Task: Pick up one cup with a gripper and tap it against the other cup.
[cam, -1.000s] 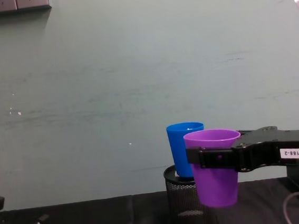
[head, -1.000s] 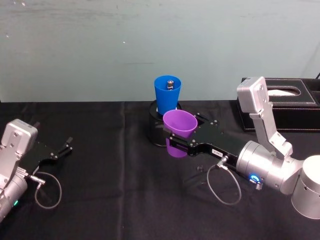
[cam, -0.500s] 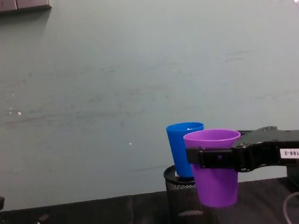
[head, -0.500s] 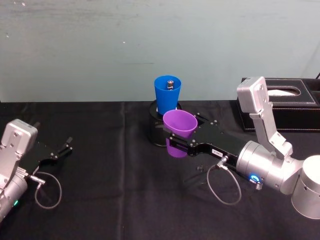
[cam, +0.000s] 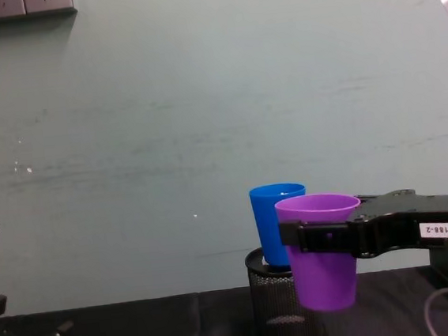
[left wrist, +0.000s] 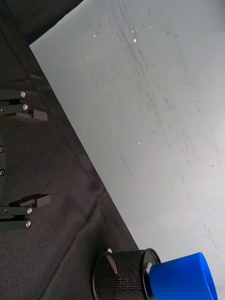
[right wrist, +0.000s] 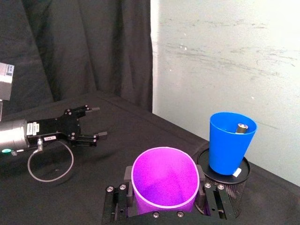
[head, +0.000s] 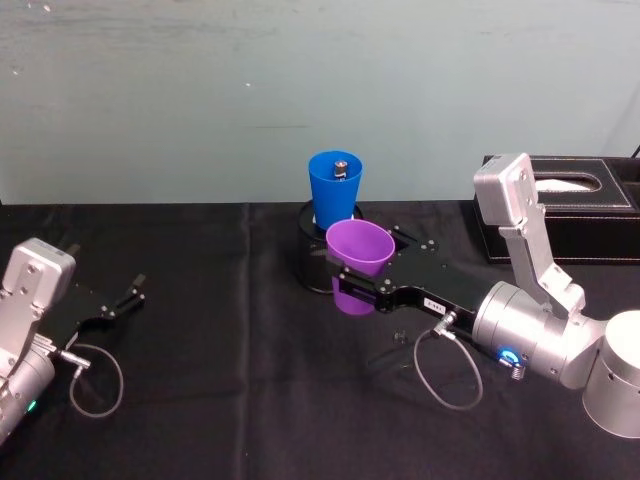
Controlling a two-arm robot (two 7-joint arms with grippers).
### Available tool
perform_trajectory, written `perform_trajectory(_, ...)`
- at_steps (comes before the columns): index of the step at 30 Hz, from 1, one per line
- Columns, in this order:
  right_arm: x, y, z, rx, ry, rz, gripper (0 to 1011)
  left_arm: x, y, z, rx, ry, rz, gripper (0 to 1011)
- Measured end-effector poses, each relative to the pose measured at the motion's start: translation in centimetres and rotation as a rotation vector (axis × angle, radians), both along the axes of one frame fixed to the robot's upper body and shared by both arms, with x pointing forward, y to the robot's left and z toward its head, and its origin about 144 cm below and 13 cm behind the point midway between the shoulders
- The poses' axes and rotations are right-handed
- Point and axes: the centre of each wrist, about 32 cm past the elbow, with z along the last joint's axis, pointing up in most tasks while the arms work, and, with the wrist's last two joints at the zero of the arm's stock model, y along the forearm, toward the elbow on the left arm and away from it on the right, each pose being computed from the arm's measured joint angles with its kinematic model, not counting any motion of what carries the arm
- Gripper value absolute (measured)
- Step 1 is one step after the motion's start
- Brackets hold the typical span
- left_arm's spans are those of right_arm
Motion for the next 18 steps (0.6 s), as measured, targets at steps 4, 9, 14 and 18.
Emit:
perform_trajectory(4,0.0,0.0,-0.1,-0.005,0.001,0.002,735,0.0,0.0,0.0,0.000,0.000,0.000,1000)
perform_trajectory(9,0.5,0.1,-0.4,-0.010,0.005,-0.008,735,0.0,0.0,0.0,0.000,0.000,0.000,1000)
perform_trajectory(14,1.5,0.1,-0.5,-0.010,0.005,-0.020,735,0.0,0.0,0.0,0.000,0.000,0.000,1000)
perform_trajectory(18,2.3,0.2,-0.6,-0.010,0.000,-0.027,735,0.0,0.0,0.0,0.000,0.000,0.000,1000)
